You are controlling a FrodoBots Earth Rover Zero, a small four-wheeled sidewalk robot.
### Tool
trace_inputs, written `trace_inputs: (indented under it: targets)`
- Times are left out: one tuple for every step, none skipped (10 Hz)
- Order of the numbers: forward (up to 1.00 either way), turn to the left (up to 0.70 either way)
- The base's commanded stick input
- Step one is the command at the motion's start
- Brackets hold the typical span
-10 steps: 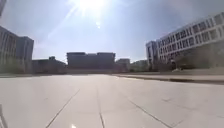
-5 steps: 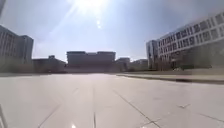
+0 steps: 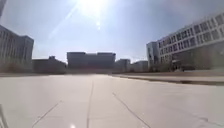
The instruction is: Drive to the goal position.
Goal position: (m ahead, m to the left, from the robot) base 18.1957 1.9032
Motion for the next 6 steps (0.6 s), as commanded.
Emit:
trace_inputs:
  targets:
    - [1.00, 0.04]
    - [1.00, 0.04]
    - [1.00, 0.04]
    - [1.00, 0.04]
    - [1.00, 0.04]
    - [1.00, 0.04]
